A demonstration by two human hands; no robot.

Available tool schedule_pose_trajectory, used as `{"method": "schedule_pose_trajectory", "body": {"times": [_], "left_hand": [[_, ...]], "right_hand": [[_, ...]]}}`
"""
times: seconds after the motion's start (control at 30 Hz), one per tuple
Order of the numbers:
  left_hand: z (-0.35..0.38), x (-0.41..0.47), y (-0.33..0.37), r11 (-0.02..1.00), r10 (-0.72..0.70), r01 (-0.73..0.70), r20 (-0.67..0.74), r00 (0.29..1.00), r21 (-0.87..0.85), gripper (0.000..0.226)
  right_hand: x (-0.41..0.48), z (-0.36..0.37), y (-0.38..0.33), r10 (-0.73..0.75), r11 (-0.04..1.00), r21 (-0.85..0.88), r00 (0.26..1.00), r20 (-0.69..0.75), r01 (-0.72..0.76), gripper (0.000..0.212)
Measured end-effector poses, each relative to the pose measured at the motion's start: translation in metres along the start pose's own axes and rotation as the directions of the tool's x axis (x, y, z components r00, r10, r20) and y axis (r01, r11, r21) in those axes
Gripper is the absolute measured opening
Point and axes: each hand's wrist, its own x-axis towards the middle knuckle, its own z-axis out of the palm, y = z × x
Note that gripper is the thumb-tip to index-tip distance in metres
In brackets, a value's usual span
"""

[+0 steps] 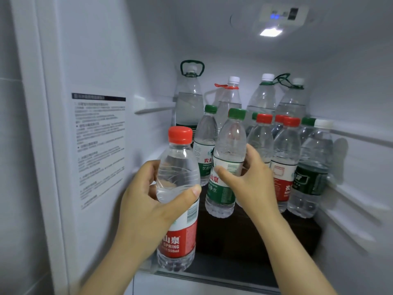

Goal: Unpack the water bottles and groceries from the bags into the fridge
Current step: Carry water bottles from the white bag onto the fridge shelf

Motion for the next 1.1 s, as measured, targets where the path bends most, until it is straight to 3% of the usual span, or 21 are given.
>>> {"method": "schedule_pose_trajectory", "body": {"times": [0.3, 0.53, 0.67, 0.83, 0.93, 1.1], "left_hand": [[0.002, -0.002, -0.002, 1.0, -0.015, 0.015, -0.003, 1.0, 0.018, 0.054], [0.0, -0.003, -0.006, 0.999, -0.005, 0.005, 0.0, 1.0, 0.034, 0.055], [0.001, -0.002, -0.006, 0.999, -0.009, 0.009, -0.001, 1.0, 0.043, 0.052], [0.003, 0.0, -0.006, 0.999, -0.02, 0.021, -0.02, 1.0, 0.036, 0.054], [0.005, 0.003, -0.007, 0.999, -0.015, 0.016, -0.021, 1.0, 0.032, 0.056], [0.013, 0.016, -0.007, 0.999, 0.002, 0.001, -0.067, 0.998, 0.048, 0.049]], "right_hand": [[-0.035, 0.021, 0.027, 0.112, 0.99, 0.096, 0.992, -0.063, -0.106, 0.062], [-0.048, 0.029, 0.041, 0.126, 0.991, -0.038, 0.985, -0.118, -0.131, 0.074], [-0.046, 0.028, 0.042, 0.126, 0.985, -0.092, 0.976, -0.177, -0.144, 0.064], [-0.05, 0.027, 0.051, 0.092, 0.96, -0.237, 0.968, -0.232, -0.148, 0.036], [-0.051, 0.028, 0.059, 0.177, 0.964, -0.15, 0.954, -0.241, -0.217, 0.033], [-0.048, 0.026, 0.063, 0.186, 0.97, -0.115, 0.956, -0.226, -0.215, 0.034]]}}
